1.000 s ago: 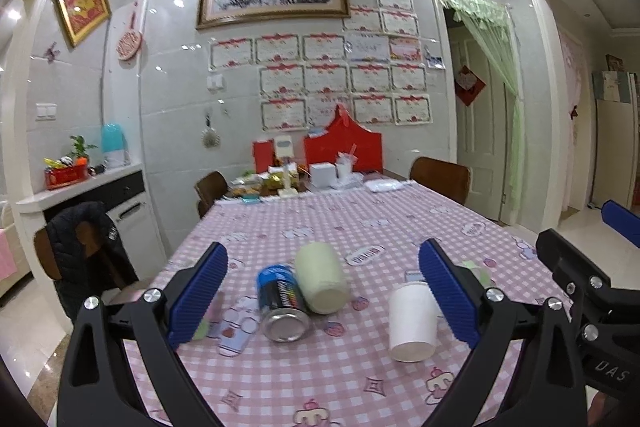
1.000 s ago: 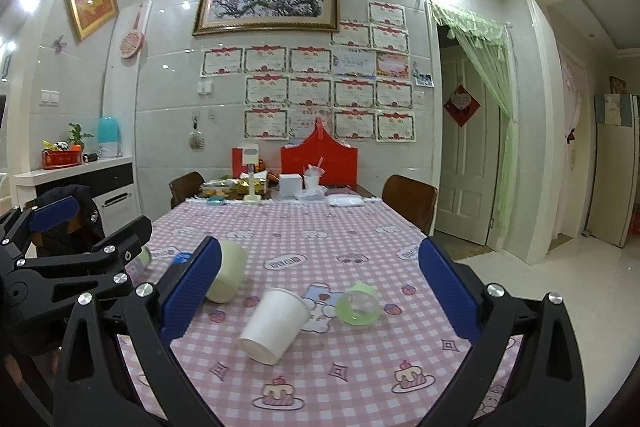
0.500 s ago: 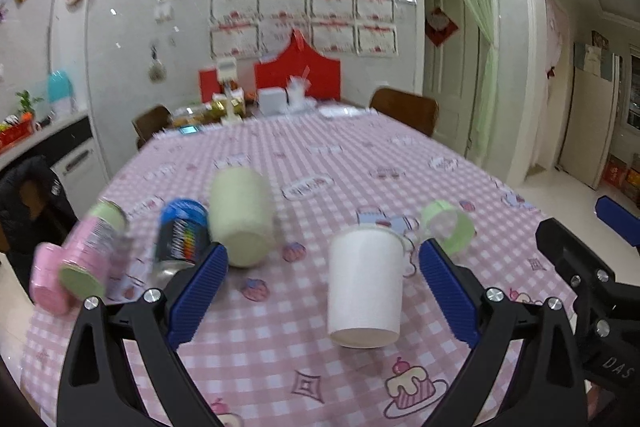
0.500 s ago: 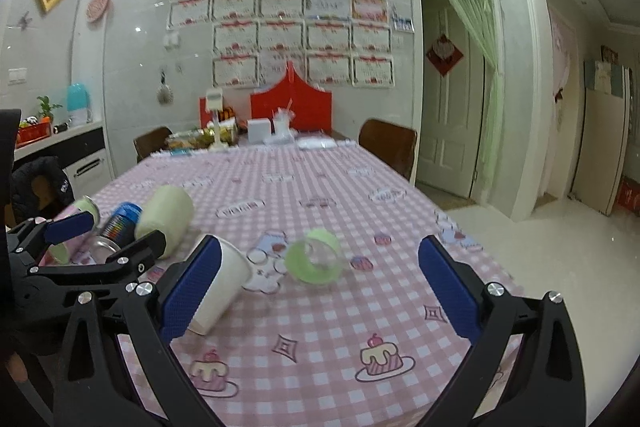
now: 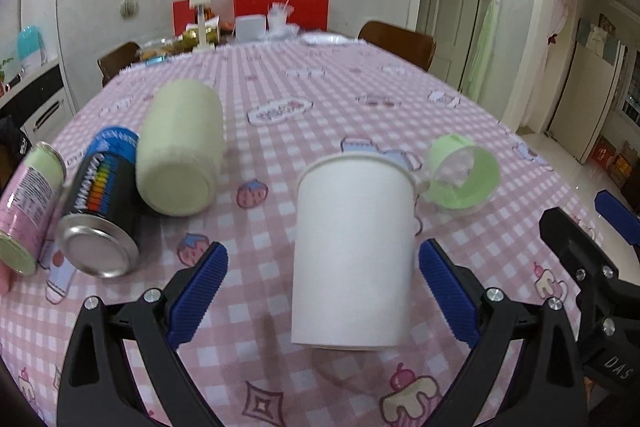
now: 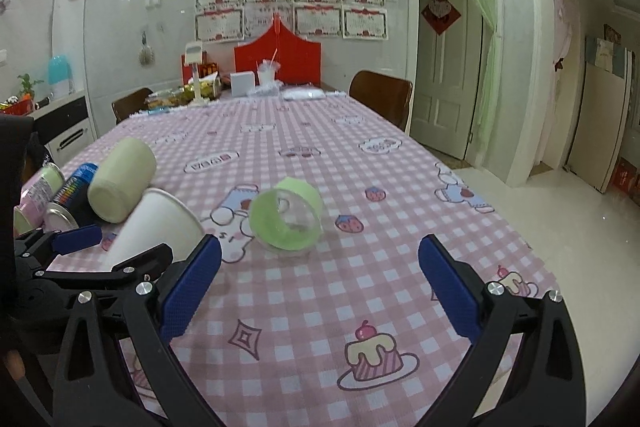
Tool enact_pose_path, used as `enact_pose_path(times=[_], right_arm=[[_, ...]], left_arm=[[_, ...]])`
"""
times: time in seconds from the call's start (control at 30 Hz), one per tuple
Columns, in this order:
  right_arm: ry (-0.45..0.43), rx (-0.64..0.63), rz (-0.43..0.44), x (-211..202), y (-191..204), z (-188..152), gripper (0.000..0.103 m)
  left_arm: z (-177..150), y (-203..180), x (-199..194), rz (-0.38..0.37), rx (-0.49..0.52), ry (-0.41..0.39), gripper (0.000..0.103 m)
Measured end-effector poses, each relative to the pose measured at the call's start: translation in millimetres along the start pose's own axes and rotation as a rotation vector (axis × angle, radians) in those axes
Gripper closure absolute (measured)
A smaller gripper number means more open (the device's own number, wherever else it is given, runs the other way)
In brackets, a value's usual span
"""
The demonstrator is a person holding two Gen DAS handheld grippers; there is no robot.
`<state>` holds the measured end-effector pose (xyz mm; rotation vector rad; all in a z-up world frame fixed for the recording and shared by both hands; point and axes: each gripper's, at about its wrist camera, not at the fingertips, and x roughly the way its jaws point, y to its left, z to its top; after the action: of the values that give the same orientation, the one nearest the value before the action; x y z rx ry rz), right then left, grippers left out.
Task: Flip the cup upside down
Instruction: 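Close the left gripper around the body of the white paper cup, then lift the cup with the left gripper while the right gripper approaches it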
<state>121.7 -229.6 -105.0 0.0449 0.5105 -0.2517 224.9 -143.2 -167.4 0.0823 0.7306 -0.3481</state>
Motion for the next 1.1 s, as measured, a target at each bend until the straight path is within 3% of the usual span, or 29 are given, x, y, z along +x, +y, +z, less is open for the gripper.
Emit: enact_pose_path(times=[0.3, 0.33, 0.43, 1.1], right_arm=[[0.029, 0.004, 0.006, 11, 2, 0, 0.008], [0.032, 0.001, 0.010, 11, 3, 0, 0.008], [0.044, -0.022, 0.022, 11, 10, 0, 0.008], [0.027, -0.080, 0.113, -29, 60, 1, 0.008]], left_arm=[[0, 4, 13, -0.022, -0.022, 0.056, 0.009], [1, 5, 12, -0.028, -0.025, 0.052, 0.014], [0, 3, 12, -0.061, -0.012, 0.065, 0.039], [-41, 51, -57, -0.073, -0.013, 0.039, 0.040]])
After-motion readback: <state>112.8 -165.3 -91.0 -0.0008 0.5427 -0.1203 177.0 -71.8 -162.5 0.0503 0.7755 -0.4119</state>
